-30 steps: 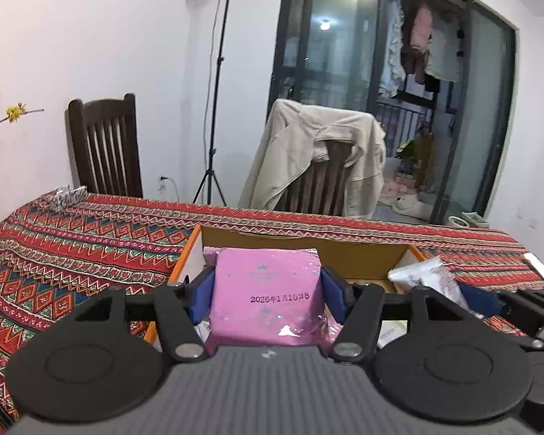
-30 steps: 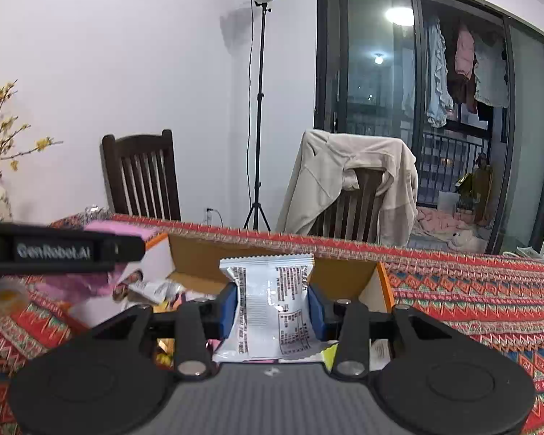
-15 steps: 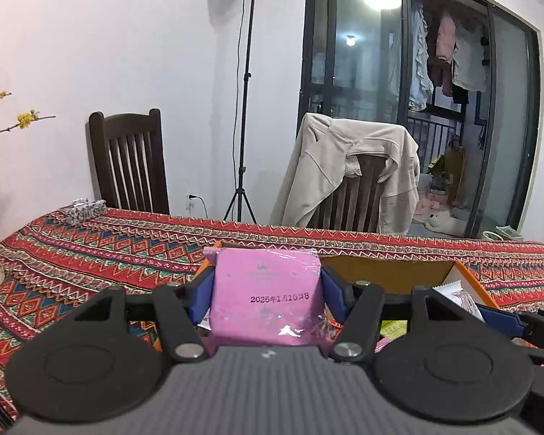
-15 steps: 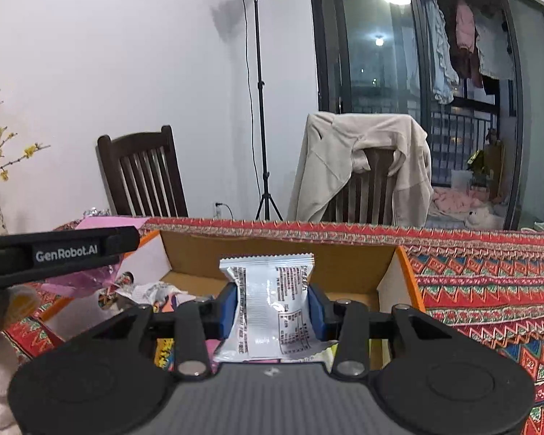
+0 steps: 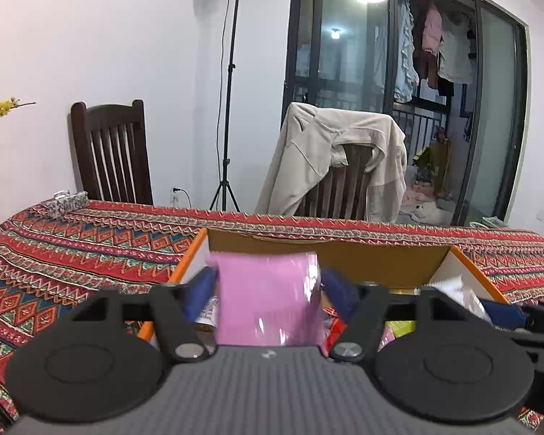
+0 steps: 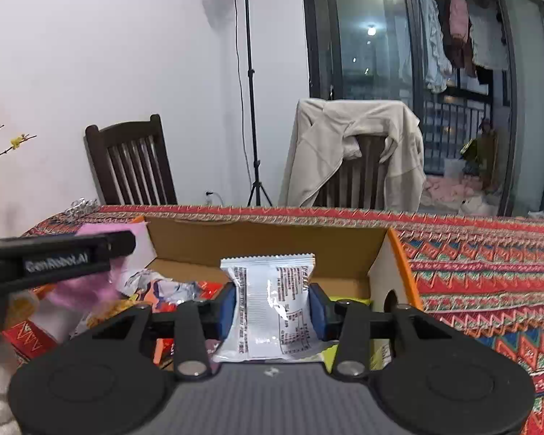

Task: Organize snacks
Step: 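Carry both packets over the orange box and open the left tool, then open the right tool to drop the white wrapper into the box, then return to the pile and grasp a gold cookie packet with the right tool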

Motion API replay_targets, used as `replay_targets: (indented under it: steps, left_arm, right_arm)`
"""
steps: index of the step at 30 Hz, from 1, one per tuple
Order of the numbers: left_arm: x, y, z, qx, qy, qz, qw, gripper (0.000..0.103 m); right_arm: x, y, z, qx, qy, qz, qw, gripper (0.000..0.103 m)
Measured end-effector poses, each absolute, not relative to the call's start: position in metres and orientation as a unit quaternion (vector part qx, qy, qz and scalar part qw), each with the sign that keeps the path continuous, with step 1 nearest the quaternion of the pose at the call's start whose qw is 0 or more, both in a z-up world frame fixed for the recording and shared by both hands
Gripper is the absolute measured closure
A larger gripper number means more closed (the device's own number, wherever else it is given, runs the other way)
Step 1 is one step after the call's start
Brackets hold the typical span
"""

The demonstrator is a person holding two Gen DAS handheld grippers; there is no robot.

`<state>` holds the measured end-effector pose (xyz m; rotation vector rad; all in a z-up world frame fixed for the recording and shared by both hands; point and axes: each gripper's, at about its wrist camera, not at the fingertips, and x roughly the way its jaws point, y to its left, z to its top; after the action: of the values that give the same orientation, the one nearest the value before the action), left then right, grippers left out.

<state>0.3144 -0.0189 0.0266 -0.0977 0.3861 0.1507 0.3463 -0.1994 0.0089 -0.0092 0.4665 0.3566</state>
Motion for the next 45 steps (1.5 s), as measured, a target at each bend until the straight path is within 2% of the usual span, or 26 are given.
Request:
replay_targets:
  steps: [1,2,3,5,6,12,21,24,31,40,45]
  left_arm:
    - [0.312,-0.018,0.028,-0.049,0.183,0.076,0.979,0.009]
    - [0.310,-0.018,0.029,-0.050,0.175,0.079,0.980,0.001]
    - [0.309,-0.017,0.030,-0.052,0.171,0.082,0.981,0.000]
    - [0.307,-0.016,0.031,-0.060,0.167,0.078,0.981,0.000]
    - [0.308,-0.015,0.032,-0.066,0.171,0.078,0.980,0.000]
    - [0.305,-0.012,0.037,-0.084,0.166,0.088,0.979,0.000]
    - [0.274,-0.008,0.080,-0.093,0.151,0.084,0.981,0.000]
    - [0.257,-0.010,0.084,-0.076,0.160,0.078,0.981,0.000]
    - [0.205,-0.016,0.072,-0.034,0.174,0.079,0.981,0.000]
    - [0.160,-0.005,0.058,-0.083,0.171,0.080,0.978,0.000]
    - [0.147,-0.007,0.048,-0.060,0.191,0.070,0.977,0.000]
  right_arm:
    - [0.347,-0.199,0.008,-0.006,0.232,0.175,0.957,0.057]
    - [0.347,-0.199,0.008,-0.006,0.232,0.174,0.957,0.049]
    - [0.347,-0.200,0.008,-0.004,0.232,0.174,0.957,0.041]
    - [0.347,-0.202,0.008,0.003,0.230,0.175,0.957,0.004]
    - [0.347,-0.202,0.009,0.003,0.231,0.176,0.957,0.000]
    - [0.344,-0.200,0.014,-0.007,0.226,0.172,0.959,0.000]
    - [0.301,-0.216,0.040,-0.029,0.216,0.149,0.965,0.000]
    - [0.284,-0.226,0.044,0.003,0.214,0.143,0.966,0.000]
    - [0.242,-0.234,0.032,0.040,0.225,0.161,0.960,0.000]
    - [0.200,-0.210,0.024,-0.051,0.244,0.159,0.955,0.000]
    - [0.186,-0.209,0.010,-0.039,0.261,0.164,0.950,0.000]
